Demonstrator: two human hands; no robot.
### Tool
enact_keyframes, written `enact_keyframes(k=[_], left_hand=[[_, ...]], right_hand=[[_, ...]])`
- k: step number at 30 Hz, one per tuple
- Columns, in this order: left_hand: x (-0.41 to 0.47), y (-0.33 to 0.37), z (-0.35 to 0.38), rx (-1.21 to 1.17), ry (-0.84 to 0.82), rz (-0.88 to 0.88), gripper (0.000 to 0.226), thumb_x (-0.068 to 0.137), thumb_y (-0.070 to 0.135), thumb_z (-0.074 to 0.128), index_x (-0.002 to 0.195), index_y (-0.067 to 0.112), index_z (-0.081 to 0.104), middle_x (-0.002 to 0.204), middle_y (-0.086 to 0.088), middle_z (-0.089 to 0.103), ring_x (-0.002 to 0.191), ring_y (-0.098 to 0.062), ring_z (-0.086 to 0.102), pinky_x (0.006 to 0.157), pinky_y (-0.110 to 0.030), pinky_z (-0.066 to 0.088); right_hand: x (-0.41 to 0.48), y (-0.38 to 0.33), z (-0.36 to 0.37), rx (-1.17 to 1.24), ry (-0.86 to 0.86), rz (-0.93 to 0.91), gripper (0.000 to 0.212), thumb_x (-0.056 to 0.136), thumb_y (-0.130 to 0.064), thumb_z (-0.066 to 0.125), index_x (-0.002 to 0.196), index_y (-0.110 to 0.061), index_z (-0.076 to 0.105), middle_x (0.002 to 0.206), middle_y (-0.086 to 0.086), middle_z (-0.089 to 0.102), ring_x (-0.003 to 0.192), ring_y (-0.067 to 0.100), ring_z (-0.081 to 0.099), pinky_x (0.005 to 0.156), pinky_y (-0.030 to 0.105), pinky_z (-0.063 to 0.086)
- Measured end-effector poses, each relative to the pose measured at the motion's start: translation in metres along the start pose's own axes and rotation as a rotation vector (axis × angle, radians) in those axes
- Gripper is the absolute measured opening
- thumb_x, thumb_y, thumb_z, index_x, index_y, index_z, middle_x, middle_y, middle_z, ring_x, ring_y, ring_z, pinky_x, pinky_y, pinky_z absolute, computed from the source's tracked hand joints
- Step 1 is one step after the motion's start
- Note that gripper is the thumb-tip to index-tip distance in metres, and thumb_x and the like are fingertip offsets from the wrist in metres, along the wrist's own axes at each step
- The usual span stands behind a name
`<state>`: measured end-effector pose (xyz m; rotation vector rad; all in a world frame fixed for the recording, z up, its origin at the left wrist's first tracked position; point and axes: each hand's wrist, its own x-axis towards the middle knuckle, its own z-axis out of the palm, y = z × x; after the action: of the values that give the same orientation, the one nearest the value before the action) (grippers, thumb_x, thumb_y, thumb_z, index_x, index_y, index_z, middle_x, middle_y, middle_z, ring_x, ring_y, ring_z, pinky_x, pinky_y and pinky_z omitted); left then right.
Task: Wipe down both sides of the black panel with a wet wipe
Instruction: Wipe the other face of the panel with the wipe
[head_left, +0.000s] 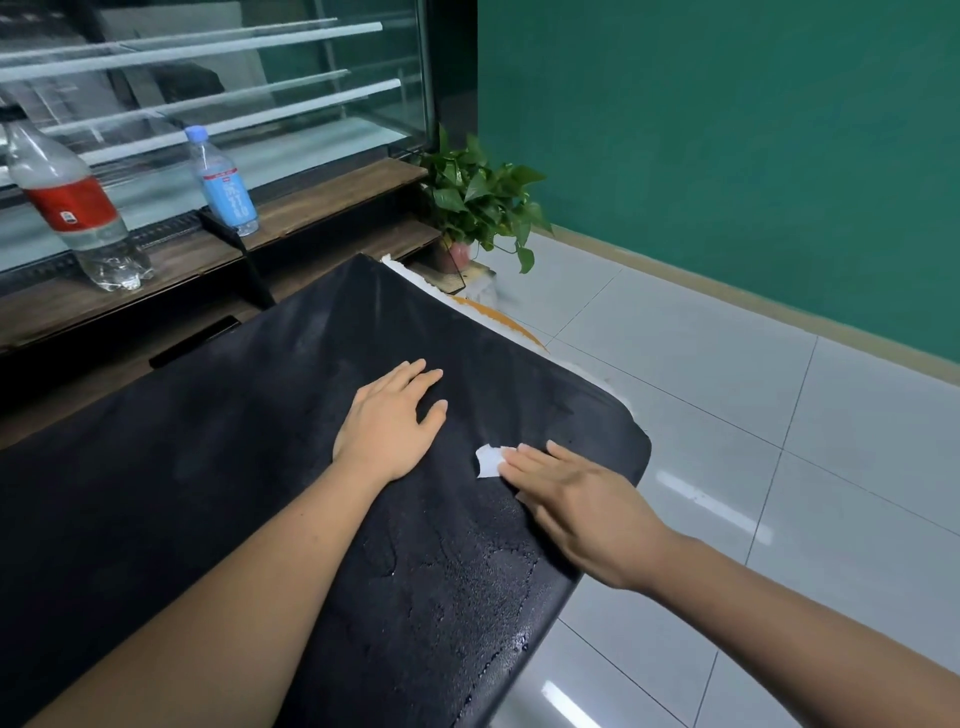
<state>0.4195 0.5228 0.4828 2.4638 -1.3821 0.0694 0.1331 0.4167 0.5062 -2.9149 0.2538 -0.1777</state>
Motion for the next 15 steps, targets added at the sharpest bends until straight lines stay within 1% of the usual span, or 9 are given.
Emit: enact_keyframes(k=[1,3,5,8,10,12,13,15], left_hand=[[-0.001,0.0,-0.001,-0.005,0.0,-0.002,0.057,0.105,0.062,0.032,0.157,0.042,0.04,0.168,0.018,0.031,0.157,-0.002,0.018,0.126,-0.033,0.021],[-0.002,0.001,-0.002,-0.014,0.002,-0.004,0.056,0.105,0.061,0.033,0.157,0.042,0.04,0.168,0.019,0.031,0.157,-0.002,0.018,0.126,-0.033,0.021],[-0.002,0.001,-0.003,-0.016,0.002,-0.001,0.055,0.105,0.061,0.033,0.157,0.042,0.04,0.168,0.018,0.031,0.157,-0.002,0.019,0.126,-0.033,0.021],[-0.002,0.001,-0.003,-0.02,0.004,-0.001,0.055,0.106,0.061,0.034,0.157,0.043,0.04,0.168,0.018,0.031,0.157,-0.002,0.019,0.126,-0.033,0.021],[-0.002,0.001,-0.002,-0.022,0.003,0.0,0.055,0.106,0.061,0.033,0.157,0.043,0.04,0.168,0.019,0.031,0.157,-0.002,0.019,0.126,-0.033,0.021],[-0.002,0.0,-0.002,-0.019,0.002,0.002,0.056,0.106,0.062,0.033,0.157,0.043,0.04,0.168,0.019,0.031,0.157,-0.002,0.018,0.126,-0.034,0.022],[-0.002,0.0,-0.002,-0.021,0.003,0.003,0.056,0.105,0.062,0.033,0.157,0.043,0.04,0.168,0.019,0.031,0.157,-0.002,0.018,0.126,-0.034,0.022],[-0.001,-0.001,-0.002,-0.024,0.006,0.002,0.056,0.105,0.062,0.033,0.157,0.043,0.04,0.167,0.019,0.031,0.157,-0.001,0.019,0.127,-0.035,0.023]], right_hand=[[0.0,0.004,0.0,-0.002,0.008,-0.002,0.044,0.108,-0.031,0.032,0.149,-0.026,0.047,0.161,-0.01,0.046,0.151,0.009,0.035,0.128,0.028,0.014],[0.004,0.016,-0.003,-0.021,0.035,0.006,0.042,0.105,-0.028,0.035,0.143,-0.024,0.051,0.155,-0.009,0.05,0.145,0.013,0.042,0.127,0.029,0.02],[0.01,0.033,-0.008,-0.046,0.05,0.038,0.042,0.102,-0.027,0.035,0.14,-0.022,0.052,0.153,-0.008,0.051,0.142,0.017,0.046,0.124,0.029,0.021],[0.016,0.062,-0.012,-0.057,0.036,0.125,0.043,0.106,-0.023,0.041,0.148,-0.024,0.048,0.161,-0.01,0.045,0.151,0.015,0.038,0.127,0.03,0.017],[0.02,0.077,-0.015,-0.082,0.036,0.17,0.044,0.106,-0.021,0.044,0.15,-0.025,0.047,0.162,-0.01,0.045,0.152,0.015,0.037,0.126,0.03,0.017],[0.025,0.087,-0.019,-0.095,0.03,0.215,0.042,0.105,-0.022,0.038,0.145,-0.022,0.05,0.156,-0.004,0.051,0.148,0.02,0.043,0.125,0.033,0.023],[0.027,0.09,-0.021,-0.1,0.031,0.236,0.04,0.103,-0.023,0.035,0.14,-0.021,0.052,0.15,-0.001,0.054,0.142,0.022,0.048,0.123,0.035,0.028],[0.029,0.094,-0.023,-0.104,0.045,0.277,0.037,0.102,-0.023,0.034,0.134,-0.021,0.052,0.143,0.002,0.057,0.134,0.024,0.052,0.12,0.036,0.032]])
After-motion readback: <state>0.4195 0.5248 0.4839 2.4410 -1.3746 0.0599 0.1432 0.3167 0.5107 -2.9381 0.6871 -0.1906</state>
